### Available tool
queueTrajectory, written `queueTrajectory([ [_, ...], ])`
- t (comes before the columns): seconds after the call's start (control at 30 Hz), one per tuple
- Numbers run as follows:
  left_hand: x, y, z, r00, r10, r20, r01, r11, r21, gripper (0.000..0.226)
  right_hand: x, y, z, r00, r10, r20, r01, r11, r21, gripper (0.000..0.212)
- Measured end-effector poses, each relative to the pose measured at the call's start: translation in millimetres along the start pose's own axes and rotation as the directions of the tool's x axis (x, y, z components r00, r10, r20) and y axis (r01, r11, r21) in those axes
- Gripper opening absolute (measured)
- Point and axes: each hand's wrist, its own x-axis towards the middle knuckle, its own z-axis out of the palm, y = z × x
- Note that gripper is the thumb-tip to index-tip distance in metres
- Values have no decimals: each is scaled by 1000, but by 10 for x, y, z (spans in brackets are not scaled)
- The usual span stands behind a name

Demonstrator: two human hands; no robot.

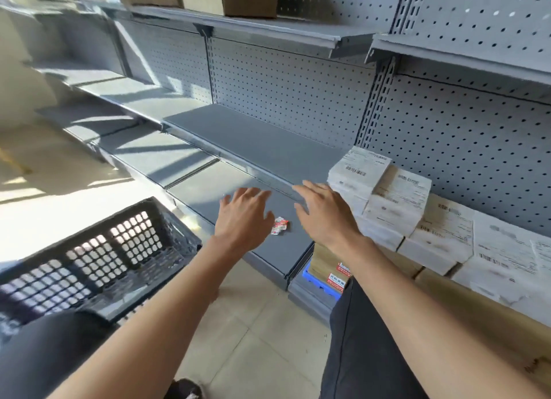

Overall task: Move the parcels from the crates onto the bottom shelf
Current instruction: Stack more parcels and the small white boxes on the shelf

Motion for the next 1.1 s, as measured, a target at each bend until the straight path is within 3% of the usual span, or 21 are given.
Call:
queueTrajectory([
  [0.33,-1270,-1636,-217,946,-324,28,325,945,-28,36,19,-1666,870,954,-192,228,163,977,140,42],
  [0.5,-1700,-2173,-335,889,-457,25,458,889,-18,46,-17,-2270,1111,910,-257,325,207,961,183,40],
  [0.83,-1910,-2750,-268,794,-607,29,608,793,-32,47,293,-2810,1711,828,-341,445,248,935,256,45],
  [1.1,-1710,-3385,330,701,-691,179,708,704,-55,34,661,-2902,2496,773,-300,559,199,951,236,44],
])
